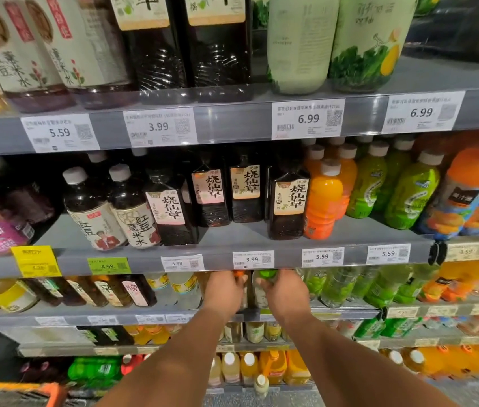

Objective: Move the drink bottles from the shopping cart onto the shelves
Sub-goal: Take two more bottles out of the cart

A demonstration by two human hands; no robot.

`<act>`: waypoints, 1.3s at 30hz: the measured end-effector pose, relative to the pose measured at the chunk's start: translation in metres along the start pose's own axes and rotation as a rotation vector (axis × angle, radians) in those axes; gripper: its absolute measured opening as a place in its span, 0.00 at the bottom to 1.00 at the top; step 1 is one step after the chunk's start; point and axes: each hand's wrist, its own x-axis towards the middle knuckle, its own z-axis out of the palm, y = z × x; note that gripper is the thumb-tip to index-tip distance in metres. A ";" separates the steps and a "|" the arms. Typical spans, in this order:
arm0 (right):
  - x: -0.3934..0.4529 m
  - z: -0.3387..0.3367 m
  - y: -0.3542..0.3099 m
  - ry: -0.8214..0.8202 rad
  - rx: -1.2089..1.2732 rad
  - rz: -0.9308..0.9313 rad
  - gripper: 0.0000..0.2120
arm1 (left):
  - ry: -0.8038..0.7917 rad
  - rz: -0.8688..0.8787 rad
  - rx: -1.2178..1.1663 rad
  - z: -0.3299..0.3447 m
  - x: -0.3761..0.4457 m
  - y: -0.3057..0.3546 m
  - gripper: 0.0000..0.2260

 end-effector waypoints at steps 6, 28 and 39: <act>0.020 -0.005 -0.011 -0.173 -0.392 -0.111 0.11 | -0.107 0.024 0.297 -0.005 0.015 0.005 0.11; -0.035 -0.015 -0.018 -0.091 -0.168 -0.195 0.25 | 0.120 0.308 0.319 -0.016 -0.038 -0.003 0.17; -0.109 -0.057 -0.023 -0.263 -0.283 -0.438 0.22 | 0.323 -0.181 0.122 -0.059 -0.183 -0.034 0.20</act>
